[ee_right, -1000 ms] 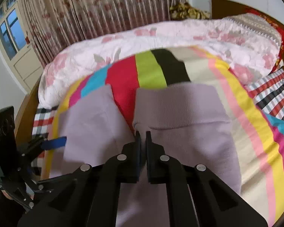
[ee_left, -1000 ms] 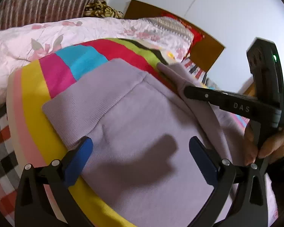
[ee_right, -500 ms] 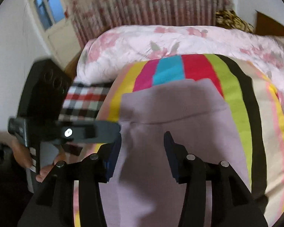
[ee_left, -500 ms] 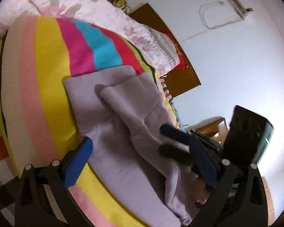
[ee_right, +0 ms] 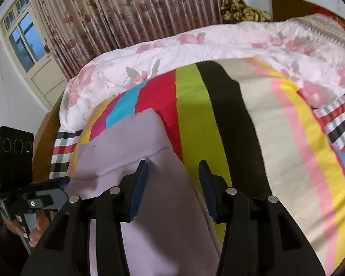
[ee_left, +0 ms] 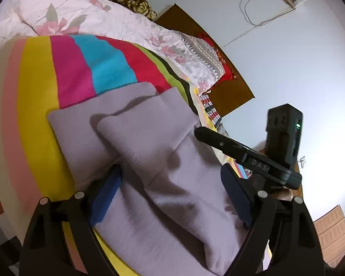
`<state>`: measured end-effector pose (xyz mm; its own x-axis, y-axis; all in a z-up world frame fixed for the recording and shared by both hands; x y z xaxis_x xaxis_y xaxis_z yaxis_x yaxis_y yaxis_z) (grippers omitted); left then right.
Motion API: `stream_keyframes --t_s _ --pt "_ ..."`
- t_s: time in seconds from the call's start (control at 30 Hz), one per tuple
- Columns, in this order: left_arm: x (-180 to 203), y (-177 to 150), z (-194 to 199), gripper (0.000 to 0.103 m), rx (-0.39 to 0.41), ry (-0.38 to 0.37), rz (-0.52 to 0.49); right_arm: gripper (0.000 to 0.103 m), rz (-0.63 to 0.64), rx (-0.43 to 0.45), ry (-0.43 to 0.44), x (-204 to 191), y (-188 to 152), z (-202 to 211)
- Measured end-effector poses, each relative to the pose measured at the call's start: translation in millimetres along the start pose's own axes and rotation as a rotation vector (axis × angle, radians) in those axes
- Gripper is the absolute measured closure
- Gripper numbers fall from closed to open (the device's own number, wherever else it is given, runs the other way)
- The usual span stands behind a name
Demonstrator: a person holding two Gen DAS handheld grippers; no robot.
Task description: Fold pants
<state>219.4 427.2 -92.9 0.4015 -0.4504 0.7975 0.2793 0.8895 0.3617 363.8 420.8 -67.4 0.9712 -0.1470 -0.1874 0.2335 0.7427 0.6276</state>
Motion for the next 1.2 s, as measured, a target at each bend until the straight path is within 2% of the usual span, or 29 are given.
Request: stream_keyframes --t_s 0.07,0.13,0.2,0.27,0.3,0.33,0.37,0.43,0.5,0.6,0.67,0.7,0.73,0.77,0.8,0.83,0.9,0.93,1.07,1.2 --pt "-0.3 1.9 -0.3 0.020 0.001 0.005 0.011 0.059 -0.017 -0.004 0.047 0.4 1.8 -2.3" --pt "-1.2 4.0 -2.2 0.025 -0.001 0.021 0.012 0.066 -0.027 -0.024 0.110 -1.9 3.2 -6.3" --pt "-4.8 3.0 -3.7 0.038 -0.005 0.063 0.002 0.085 -0.017 -0.029 0.127 -5.8 2.4 -4.0" --pt "-10.5 4.1 -4.4 0.064 -0.004 0.113 -0.009 0.092 0.021 -0.013 0.108 -11.1 1.5 2.8" --pt "-14.3 5.0 -2.4 0.073 0.000 0.138 -0.014 0.093 0.046 0.009 0.076 -14.0 2.1 10.0" --pt "-15.8 5.8 0.2 0.082 0.000 0.132 -0.017 0.093 0.054 0.031 0.066 -18.3 3.6 18.1" --pt "-12.2 6.2 5.1 0.092 0.002 0.094 -0.020 0.093 0.063 0.049 0.060 -22.3 5.3 24.2" --pt "-2.9 6.5 15.1 0.094 0.029 0.074 -0.061 0.093 0.106 0.096 0.021 -36.7 13.0 45.0" --pt "23.6 5.3 36.9 0.094 0.069 0.043 -0.138 0.094 0.114 0.150 0.003 -50.0 25.2 69.9" --pt "69.9 9.7 91.9 0.094 0.143 -0.089 -0.193 0.094 0.123 0.262 0.015 -72.7 50.1 114.1" --pt "80.9 19.5 117.4 0.094 0.183 -0.129 -0.194 0.094 0.106 0.314 0.045 -84.2 64.2 130.5" --pt "75.0 27.5 120.9 0.094 0.190 -0.112 -0.187 0.094 0.095 0.311 0.053 -86.8 68.9 125.9" --pt "63.5 32.9 115.1 0.094 0.177 -0.077 -0.176 0.094 0.093 0.260 0.029 -84.2 67.6 107.1" --pt "46.4 35.5 101.9 0.094 0.138 -0.037 -0.147 0.094 0.084 0.204 0.007 -79.2 63.5 88.0" --pt "18.3 33.5 79.6 0.094 0.063 0.003 -0.075 0.094 0.055 0.112 -0.010 -69.4 50.6 56.6" --pt "1.4 29.3 67.3 0.094 0.025 0.028 -0.034 0.094 0.033 0.040 -0.020 -62.3 37.4 31.8" --pt "-34.6 15.8 41.9 0.094 -0.032 0.120 0.001 0.094 0.012 -0.045 -0.039 -52.8 15.2 -2.3" --pt "-44.2 10.9 35.3 0.094 -0.042 0.138 0.006 0.094 0.008 -0.054 -0.043 -51.0 8.8 -10.7" --pt "-45.4 11.9 32.8 0.094 -0.026 0.112 0.002 0.094 -0.014 -0.019 -0.031 -45.7 9.1 -10.1" --pt "-45.9 11.0 27.8 0.094 -0.024 0.145 -0.021 0.094 0.001 -0.022 -0.034 -46.1 9.4 -13.1"
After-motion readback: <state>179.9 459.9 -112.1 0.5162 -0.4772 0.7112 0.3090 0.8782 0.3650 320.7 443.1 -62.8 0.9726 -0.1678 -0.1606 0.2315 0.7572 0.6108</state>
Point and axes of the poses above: each gripper's, at about its wrist camera, not at the fingertips, and z roughly against the way its jaws point, x to its right, y to its top, the point moved 9 cm from there along -z, roughly the way its jaws point, and after that the axes turned 9 degrees about z, right-handed, at the moved point
